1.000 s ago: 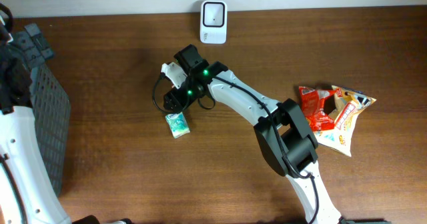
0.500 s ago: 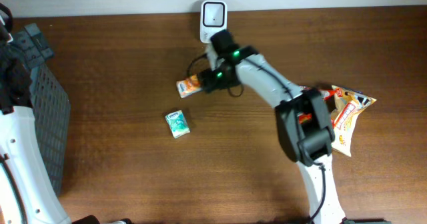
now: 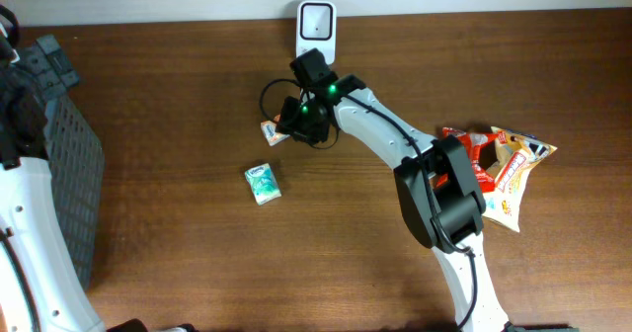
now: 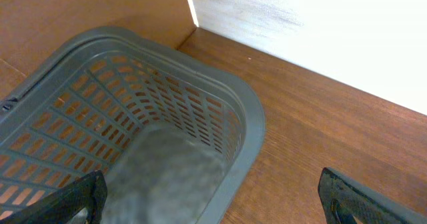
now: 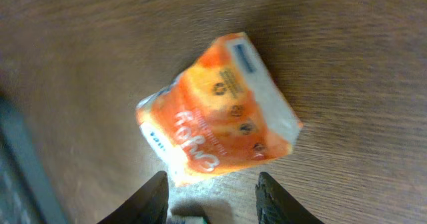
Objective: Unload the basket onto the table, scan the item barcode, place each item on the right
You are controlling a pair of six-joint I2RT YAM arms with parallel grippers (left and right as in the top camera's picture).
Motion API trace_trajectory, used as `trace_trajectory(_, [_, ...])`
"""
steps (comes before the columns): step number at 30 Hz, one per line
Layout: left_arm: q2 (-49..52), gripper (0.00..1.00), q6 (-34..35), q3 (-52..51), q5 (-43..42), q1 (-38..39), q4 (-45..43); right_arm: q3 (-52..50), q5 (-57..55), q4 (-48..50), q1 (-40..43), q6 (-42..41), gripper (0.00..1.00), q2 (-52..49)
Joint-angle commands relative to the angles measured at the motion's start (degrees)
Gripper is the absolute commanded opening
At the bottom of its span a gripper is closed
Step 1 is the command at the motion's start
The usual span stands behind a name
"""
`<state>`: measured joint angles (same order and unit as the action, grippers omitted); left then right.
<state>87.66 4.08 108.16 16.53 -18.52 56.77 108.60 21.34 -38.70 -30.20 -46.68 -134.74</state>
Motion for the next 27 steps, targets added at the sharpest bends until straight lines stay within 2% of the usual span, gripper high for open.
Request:
trace_trajectory(1, [0.0, 0.99, -0.5, 0.1, 0.2, -0.1, -0.1, 0.3, -7.2, 0.4, 0.3, -6.6, 0.38, -1.0])
trace_trajectory(6, [0.0, 0.99, -0.5, 0.1, 0.2, -0.1, 0.0, 0.2, -9.1, 1.7, -0.2, -5.7, 0.24, -4.0])
trace_trajectory(8, [0.0, 0.99, -0.5, 0.1, 0.2, -0.1, 0.0, 0.2, -10.5, 1.7, -0.5, -4.4, 0.23, -4.3])
trace_trajectory(12, [0.0, 0.99, -0.5, 0.1, 0.2, -0.1, 0.0, 0.2, -12.9, 2.1, 0.0, 7.6, 0.24, -4.3])
trace_trajectory(15, [0.0, 0.99, -0.5, 0.1, 0.2, -0.1, 0.0, 0.3, -12.5, 2.1, 2.0, 22.5, 0.4, -4.2])
trace_trajectory(19, [0.0, 0.99, -0.5, 0.1, 0.2, -0.1, 0.0, 0.4, -3.9, 2.1, 6.0, 40.4, 0.71, -3.2])
trace_trajectory(22, [0.0, 0.99, -0.5, 0.1, 0.2, -0.1, 0.0, 0.6, 5.1, 2.1, 10.2, 48.3, 0.73, -1.5])
trace_trajectory(25, [0.0, 0.99, -0.5, 0.1, 0.2, -0.1, 0.0, 1.8, 13.4, 2.1, 14.0, 48.4, 0.72, -1.0])
trace_trajectory(27, [0.0, 0.99, -0.5, 0.1, 0.2, -0.1, -0.1, 2.1, 23.2, 2.1, 15.3, 47.7, 0.65, -1.0])
